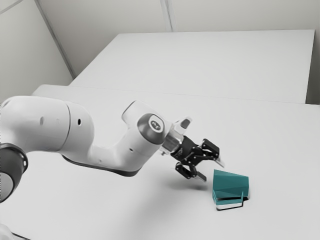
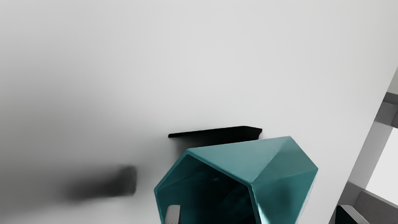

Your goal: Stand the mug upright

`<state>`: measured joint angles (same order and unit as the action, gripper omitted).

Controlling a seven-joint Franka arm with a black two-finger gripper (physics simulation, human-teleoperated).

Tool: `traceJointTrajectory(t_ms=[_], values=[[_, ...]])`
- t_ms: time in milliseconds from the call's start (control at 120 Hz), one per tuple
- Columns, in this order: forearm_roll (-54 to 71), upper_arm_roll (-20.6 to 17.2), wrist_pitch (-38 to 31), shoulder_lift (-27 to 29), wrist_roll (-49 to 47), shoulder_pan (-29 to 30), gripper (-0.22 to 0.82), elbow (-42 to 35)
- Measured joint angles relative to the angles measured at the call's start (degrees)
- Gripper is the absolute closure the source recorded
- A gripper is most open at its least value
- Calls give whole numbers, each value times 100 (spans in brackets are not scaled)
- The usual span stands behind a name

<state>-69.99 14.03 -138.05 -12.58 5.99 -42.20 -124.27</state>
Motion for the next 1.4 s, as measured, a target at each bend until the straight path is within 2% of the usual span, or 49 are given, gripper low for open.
traceJointTrajectory(t_ms=[142,333,500,708,1133,1400], values=[[-32,-15,-32,-204,27,-111,21,231],[-90,-32,-52,-354,62,-191,32,361],[-94,-39,-60,-362,85,-218,51,414],[-167,-41,-71,-353,126,-296,68,567],[-434,-32,-150,-278,163,-605,78,585],[265,-32,-193,-33,-59,-560,78,577]])
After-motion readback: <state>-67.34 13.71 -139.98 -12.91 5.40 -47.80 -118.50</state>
